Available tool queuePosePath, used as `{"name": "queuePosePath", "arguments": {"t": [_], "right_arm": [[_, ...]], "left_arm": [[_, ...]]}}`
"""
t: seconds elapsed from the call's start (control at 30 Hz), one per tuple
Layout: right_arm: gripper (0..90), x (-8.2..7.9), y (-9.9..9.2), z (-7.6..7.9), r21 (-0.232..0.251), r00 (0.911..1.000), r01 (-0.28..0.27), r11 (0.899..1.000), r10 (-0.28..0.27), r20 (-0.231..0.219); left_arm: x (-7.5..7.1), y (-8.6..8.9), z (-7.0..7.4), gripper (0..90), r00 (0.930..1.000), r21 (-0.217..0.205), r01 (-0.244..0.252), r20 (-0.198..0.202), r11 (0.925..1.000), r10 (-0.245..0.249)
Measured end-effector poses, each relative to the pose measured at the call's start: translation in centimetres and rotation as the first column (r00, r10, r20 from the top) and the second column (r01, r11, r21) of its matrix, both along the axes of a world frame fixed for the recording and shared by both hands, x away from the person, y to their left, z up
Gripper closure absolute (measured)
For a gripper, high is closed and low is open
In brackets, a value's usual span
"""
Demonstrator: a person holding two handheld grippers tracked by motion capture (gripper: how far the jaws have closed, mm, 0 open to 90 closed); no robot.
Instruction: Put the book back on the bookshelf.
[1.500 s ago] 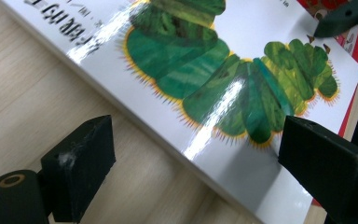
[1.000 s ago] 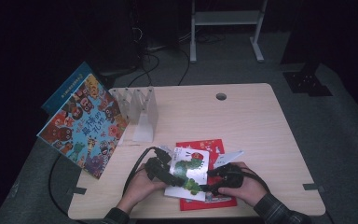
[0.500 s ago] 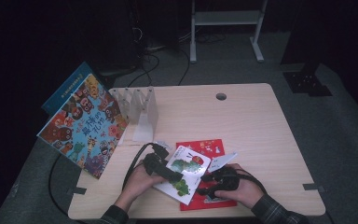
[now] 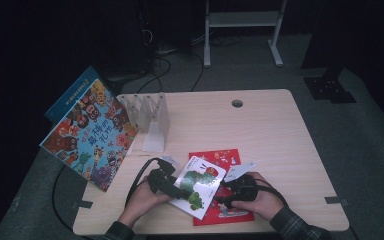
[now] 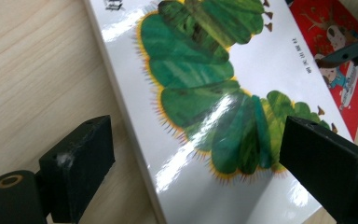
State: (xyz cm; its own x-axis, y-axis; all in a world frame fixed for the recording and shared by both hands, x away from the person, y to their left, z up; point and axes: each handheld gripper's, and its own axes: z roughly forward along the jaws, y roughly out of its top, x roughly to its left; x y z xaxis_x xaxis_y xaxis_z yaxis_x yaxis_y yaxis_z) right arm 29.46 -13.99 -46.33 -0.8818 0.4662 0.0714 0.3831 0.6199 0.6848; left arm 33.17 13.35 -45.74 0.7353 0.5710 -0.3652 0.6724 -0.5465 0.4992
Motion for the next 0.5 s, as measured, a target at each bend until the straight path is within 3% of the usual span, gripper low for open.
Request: {"name": "queuePosePath", "arguments": {"t": [0.33,0.5], "right_arm": [[34.2,-0.4,0.33,-0.09,-0.037,0.999,-0.002,0.999,0.003,0.045],[34.2,-0.39,0.15,-0.08,-0.039,0.999,-0.001,0.999,0.002,0.044]], "left_arm": [[0.46,0.01,0.2,11.8,0.9988,-0.018,-0.021,-0.044,0.9996,0.02],[0.38,0.25,0.98,11.8,0.999,-0.07,-0.031,-0.035,0.9971,0.029]]}}
